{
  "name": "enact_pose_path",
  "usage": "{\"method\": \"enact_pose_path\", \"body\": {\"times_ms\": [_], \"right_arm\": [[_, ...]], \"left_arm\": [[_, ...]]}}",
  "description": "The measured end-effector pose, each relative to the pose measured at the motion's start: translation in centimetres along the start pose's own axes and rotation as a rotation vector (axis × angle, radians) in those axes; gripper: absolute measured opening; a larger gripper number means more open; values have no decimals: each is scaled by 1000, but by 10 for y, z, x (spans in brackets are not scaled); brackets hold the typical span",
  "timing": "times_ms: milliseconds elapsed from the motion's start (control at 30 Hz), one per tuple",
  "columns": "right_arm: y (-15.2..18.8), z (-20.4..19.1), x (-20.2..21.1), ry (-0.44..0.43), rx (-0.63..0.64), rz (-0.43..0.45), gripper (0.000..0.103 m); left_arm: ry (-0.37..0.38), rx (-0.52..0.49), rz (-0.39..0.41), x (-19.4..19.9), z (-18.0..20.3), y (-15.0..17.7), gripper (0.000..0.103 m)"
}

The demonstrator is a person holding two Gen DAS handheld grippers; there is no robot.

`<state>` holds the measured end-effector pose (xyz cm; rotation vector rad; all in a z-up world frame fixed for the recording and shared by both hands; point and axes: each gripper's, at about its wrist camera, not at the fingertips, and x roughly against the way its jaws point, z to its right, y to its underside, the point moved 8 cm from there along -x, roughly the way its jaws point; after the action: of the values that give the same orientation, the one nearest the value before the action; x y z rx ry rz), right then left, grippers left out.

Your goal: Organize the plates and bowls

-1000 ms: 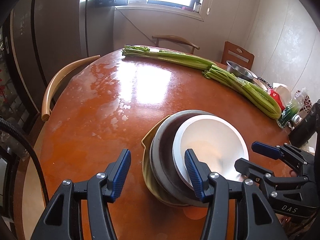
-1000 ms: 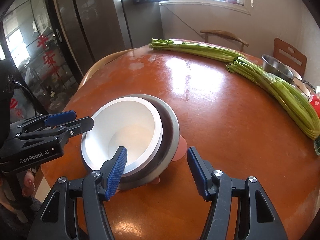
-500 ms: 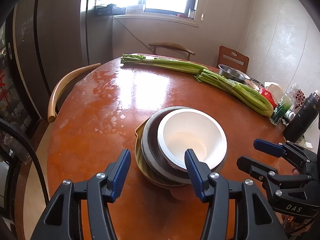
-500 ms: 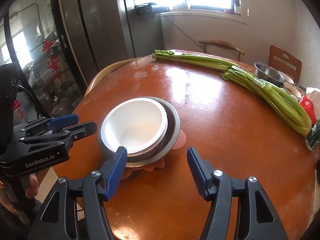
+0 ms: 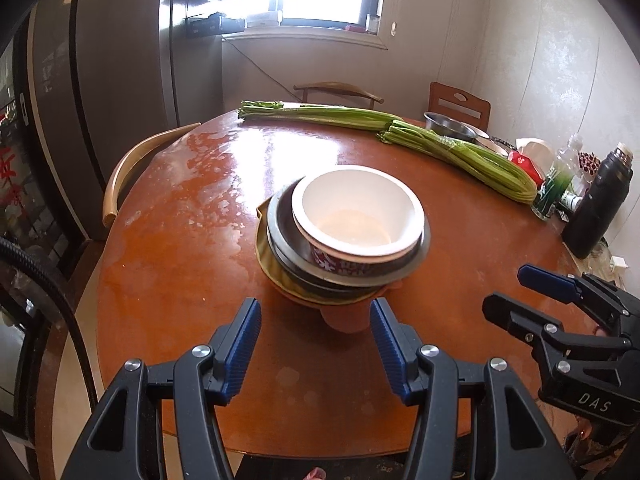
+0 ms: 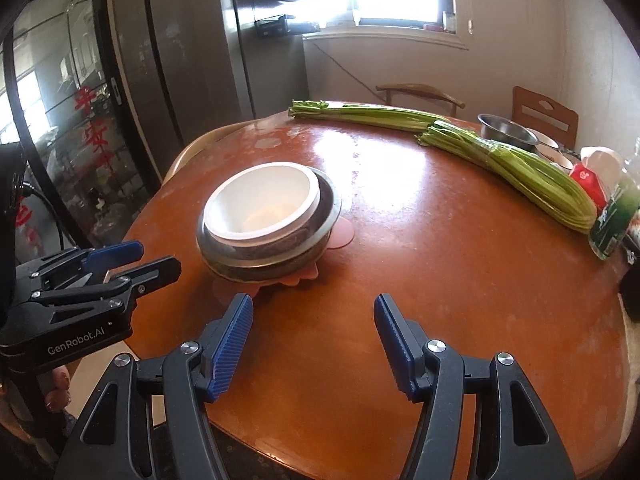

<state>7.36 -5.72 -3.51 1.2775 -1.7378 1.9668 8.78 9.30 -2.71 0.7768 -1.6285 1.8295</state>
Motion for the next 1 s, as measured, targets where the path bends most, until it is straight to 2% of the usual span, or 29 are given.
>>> {"method": "enact_pose_path", "body": {"times_ms": [133,333,500,1000], "right_arm": [[21,4,6,34,-9,9,65],[46,4,7,35,-15,-2,65],[51,8,10,48,-29,4,65],[60,0,15,36,-32,10,65]], "left_arm": [[9,-14,4,5,9,16,56],[-1,-16,6,8,18,37,56],[-29,-18,5,8,18,43,56],[-36,-35,2,6,20,51,56]]}}
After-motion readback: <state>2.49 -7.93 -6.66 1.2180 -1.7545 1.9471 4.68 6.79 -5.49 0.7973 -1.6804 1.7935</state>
